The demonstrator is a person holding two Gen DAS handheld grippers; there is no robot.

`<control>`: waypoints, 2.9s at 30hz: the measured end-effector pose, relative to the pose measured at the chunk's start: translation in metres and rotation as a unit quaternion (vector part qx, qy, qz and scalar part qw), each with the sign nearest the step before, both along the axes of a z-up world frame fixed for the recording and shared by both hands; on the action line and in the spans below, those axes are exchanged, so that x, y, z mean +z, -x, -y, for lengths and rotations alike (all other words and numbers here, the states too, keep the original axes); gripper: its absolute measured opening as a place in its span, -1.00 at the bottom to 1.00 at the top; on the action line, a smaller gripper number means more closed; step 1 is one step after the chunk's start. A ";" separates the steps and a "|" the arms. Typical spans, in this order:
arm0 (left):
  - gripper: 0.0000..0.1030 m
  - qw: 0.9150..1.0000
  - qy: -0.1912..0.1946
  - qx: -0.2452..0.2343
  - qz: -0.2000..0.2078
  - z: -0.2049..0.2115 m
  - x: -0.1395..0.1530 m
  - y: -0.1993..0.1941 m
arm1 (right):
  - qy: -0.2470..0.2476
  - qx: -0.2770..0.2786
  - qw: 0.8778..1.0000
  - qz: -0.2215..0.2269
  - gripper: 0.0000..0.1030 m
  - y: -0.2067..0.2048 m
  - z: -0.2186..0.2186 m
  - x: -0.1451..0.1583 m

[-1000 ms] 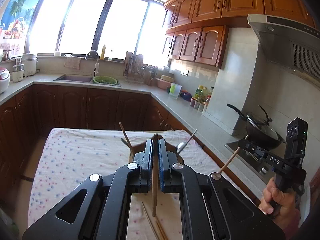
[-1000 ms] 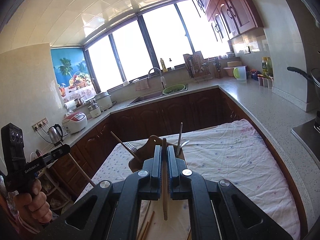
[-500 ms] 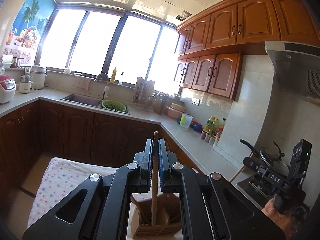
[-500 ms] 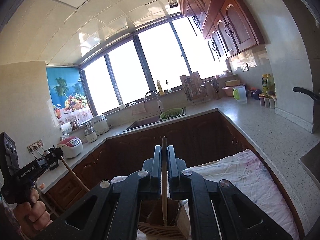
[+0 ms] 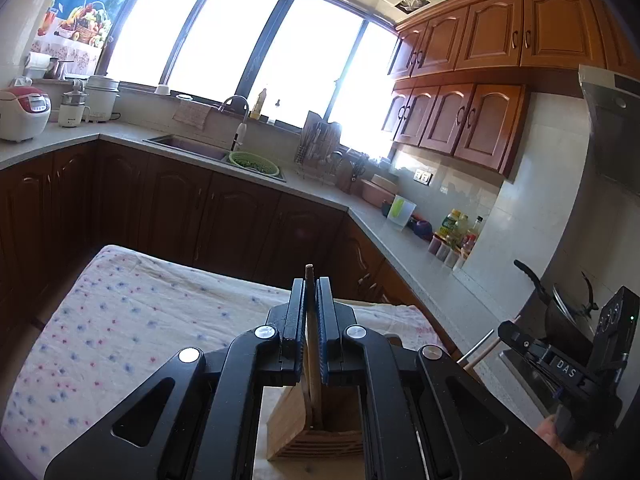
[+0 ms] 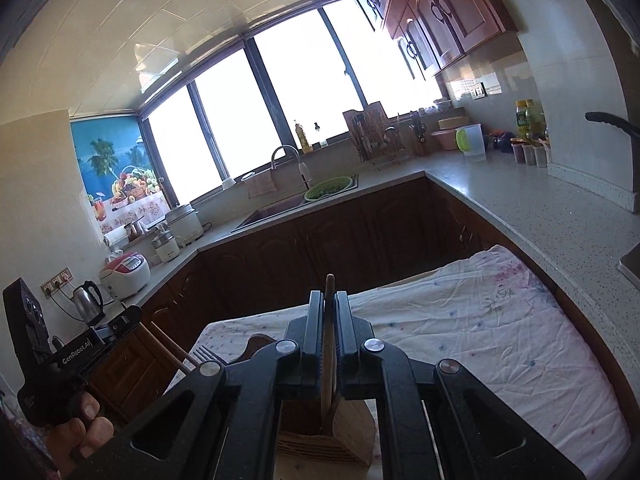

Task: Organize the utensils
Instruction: 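Lift both held wooden chopsticks and lower them into the wooden holder, then open both tools to release the chopsticks into the holder, then move both open tools back down toward the remaining chopsticks on the cloth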

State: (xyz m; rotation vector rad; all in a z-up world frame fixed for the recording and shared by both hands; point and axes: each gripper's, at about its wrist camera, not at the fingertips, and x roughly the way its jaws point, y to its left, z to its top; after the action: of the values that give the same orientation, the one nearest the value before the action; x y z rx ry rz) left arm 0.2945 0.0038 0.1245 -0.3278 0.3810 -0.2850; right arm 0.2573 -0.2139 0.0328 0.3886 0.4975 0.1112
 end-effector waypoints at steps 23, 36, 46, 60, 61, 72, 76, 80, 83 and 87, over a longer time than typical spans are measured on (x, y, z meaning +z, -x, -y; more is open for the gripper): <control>-0.55 0.998 -0.029 -0.015 -0.045 0.011 -0.012 -0.005 | -0.015 0.010 0.999 -0.031 -0.26 -0.006 -0.003 -0.016; 0.77 0.998 0.013 0.037 -0.057 -0.031 -0.031 0.089 | -0.040 -0.001 0.999 0.003 0.94 0.068 0.007 -0.011; 0.78 0.996 0.000 0.045 -0.083 -0.038 -0.062 0.146 | -0.006 0.024 0.999 -0.034 0.94 0.141 -0.016 -0.045; 0.78 0.993 -0.026 0.030 -0.115 -0.035 -0.091 0.182 | 0.014 -0.012 0.999 -0.046 0.94 0.194 -0.011 -0.065; 0.78 0.992 -0.028 0.030 -0.116 -0.035 -0.091 0.183 | 0.014 -0.016 0.999 -0.048 0.94 0.197 -0.010 -0.066; 0.78 0.987 -0.076 0.012 -0.139 -0.015 -0.097 0.188 | 0.019 -0.036 0.996 -0.073 0.94 0.213 0.003 -0.072; 0.78 0.984 -0.086 0.005 -0.155 -0.010 -0.104 0.185 | 0.025 -0.031 0.996 -0.079 0.94 0.213 0.002 -0.075; 0.78 0.981 -0.095 0.006 -0.168 -0.007 -0.110 0.181 | 0.032 -0.023 0.995 -0.092 0.83 0.208 -0.002 -0.079; 0.78 0.979 -0.098 0.006 -0.179 -0.006 -0.116 0.178 | 0.030 -0.009 0.993 -0.118 0.41 0.198 -0.004 -0.088; 0.78 0.976 -0.102 0.004 -0.193 -0.006 -0.123 0.173 | 0.047 0.018 0.983 -0.175 -0.05 0.176 -0.015 -0.110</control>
State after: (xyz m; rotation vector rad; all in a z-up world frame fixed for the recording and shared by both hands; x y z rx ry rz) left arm 0.1212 0.0095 0.0010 -0.1801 0.7863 -0.1711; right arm 0.0817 -0.1992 -0.0772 0.3083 0.8536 0.0530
